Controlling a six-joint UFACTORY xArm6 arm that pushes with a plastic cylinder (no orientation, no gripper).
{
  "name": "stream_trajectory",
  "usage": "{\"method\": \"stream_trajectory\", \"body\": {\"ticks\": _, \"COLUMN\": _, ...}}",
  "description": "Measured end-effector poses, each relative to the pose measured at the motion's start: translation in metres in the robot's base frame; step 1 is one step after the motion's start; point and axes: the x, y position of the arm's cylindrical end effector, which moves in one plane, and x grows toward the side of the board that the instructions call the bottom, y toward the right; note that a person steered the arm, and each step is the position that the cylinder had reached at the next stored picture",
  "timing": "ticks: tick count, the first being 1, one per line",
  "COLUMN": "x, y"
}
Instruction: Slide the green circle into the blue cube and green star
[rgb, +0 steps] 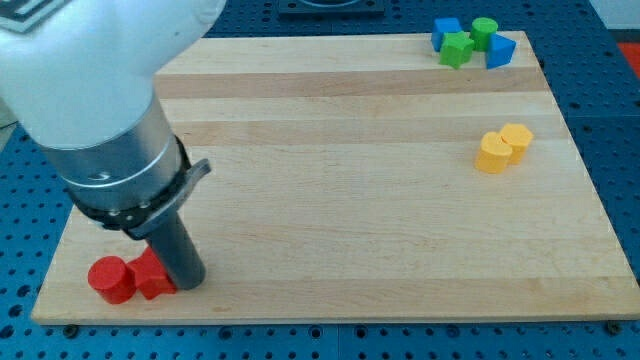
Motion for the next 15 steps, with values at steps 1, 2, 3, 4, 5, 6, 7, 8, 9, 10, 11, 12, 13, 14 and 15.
{"method": "stream_trajectory", "body": {"ticks": 1, "x": 0.000, "y": -0.021}}
{"method": "stream_trajectory", "body": {"ticks": 2, "x": 0.000, "y": -0.025}}
{"method": "stream_trajectory", "body": {"ticks": 3, "x": -0.001, "y": -0.025}}
{"method": "stream_trajectory", "body": {"ticks": 4, "x": -0.014, "y": -0.005}}
{"method": "stream_trajectory", "body": {"ticks": 5, "x": -0.046, "y": 0.073}}
{"method": "stream_trajectory", "body": {"ticks": 6, "x": -0.047, "y": 0.076}}
{"method": "stream_trajectory", "body": {"ticks": 7, "x": -0.047, "y": 0.082}}
{"method": "stream_trajectory", "body": {"ticks": 8, "x": -0.054, "y": 0.163}}
{"method": "stream_trajectory", "body": {"ticks": 9, "x": -0.062, "y": 0.264}}
{"method": "stream_trajectory", "body": {"ticks": 10, "x": -0.092, "y": 0.378}}
{"method": "stream_trajectory", "body": {"ticks": 11, "x": -0.138, "y": 0.494}}
{"method": "stream_trajectory", "body": {"ticks": 12, "x": -0.146, "y": 0.501}}
{"method": "stream_trajectory", "body": {"ticks": 13, "x": -0.201, "y": 0.500}}
{"method": "stream_trajectory", "body": {"ticks": 14, "x": -0.310, "y": 0.493}}
{"method": "stream_trajectory", "body": {"ticks": 15, "x": -0.391, "y": 0.491}}
